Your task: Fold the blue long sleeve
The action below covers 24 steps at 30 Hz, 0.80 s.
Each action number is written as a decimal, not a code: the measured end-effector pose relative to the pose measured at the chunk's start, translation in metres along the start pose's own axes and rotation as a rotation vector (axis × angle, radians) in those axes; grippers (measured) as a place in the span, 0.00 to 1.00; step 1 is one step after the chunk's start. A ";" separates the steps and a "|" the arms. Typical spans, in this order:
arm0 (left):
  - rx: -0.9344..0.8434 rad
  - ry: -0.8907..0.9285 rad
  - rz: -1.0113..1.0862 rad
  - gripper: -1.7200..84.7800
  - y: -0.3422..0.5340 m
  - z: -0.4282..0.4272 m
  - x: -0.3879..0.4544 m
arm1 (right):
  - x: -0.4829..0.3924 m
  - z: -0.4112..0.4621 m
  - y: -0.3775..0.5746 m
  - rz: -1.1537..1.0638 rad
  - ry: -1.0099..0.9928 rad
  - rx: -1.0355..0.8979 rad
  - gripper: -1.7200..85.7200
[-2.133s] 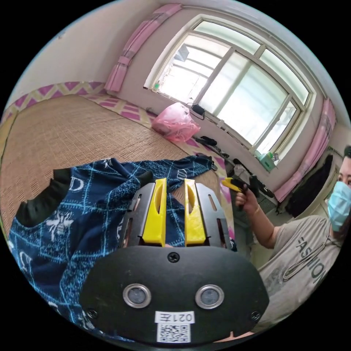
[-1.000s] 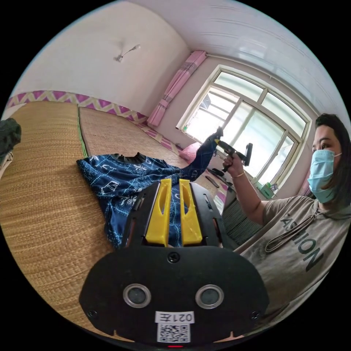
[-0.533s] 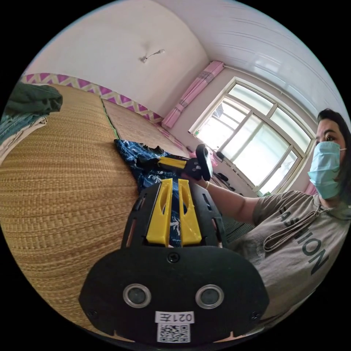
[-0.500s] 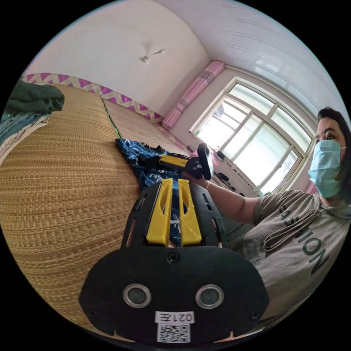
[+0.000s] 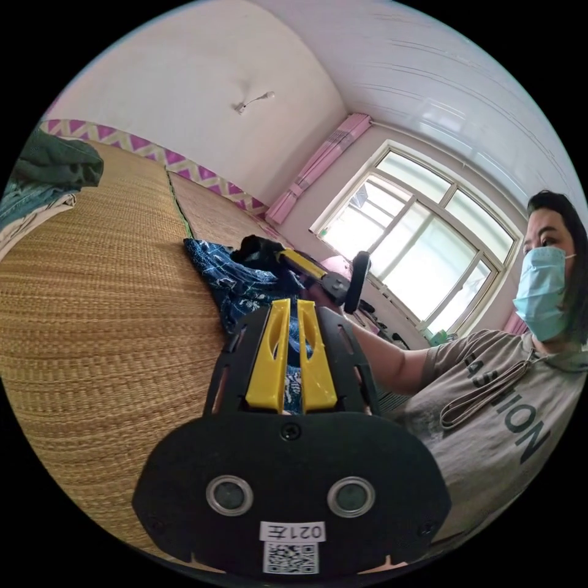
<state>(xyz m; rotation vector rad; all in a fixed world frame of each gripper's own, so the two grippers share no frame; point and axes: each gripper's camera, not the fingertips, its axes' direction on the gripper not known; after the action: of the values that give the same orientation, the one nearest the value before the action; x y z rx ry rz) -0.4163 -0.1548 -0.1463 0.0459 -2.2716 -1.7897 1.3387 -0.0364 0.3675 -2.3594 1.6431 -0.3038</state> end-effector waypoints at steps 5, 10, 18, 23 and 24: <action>-0.017 0.001 -0.019 0.01 -0.008 0.001 0.020 | -0.057 0.102 -0.004 -0.247 -0.073 -0.440 0.02; -0.057 -0.008 -0.026 0.02 -0.008 -0.007 0.039 | -0.020 0.051 -0.026 -0.173 -0.165 -0.370 0.09; -0.149 0.047 -0.070 0.06 0.013 -0.004 0.067 | 0.123 -0.073 0.048 0.073 -0.381 -0.381 0.06; -0.190 0.055 -0.092 0.06 0.041 0.010 0.093 | 0.204 -0.151 0.169 0.259 -0.214 -0.351 0.02; -0.191 0.057 -0.098 0.06 0.044 0.011 0.094 | 0.207 -0.155 0.180 0.262 -0.187 -0.350 0.02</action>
<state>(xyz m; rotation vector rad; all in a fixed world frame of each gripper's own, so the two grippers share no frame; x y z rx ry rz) -0.5045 -0.1498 -0.0896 0.1731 -2.0829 -2.0196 1.2018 -0.3041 0.4620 -2.2736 2.0124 0.2668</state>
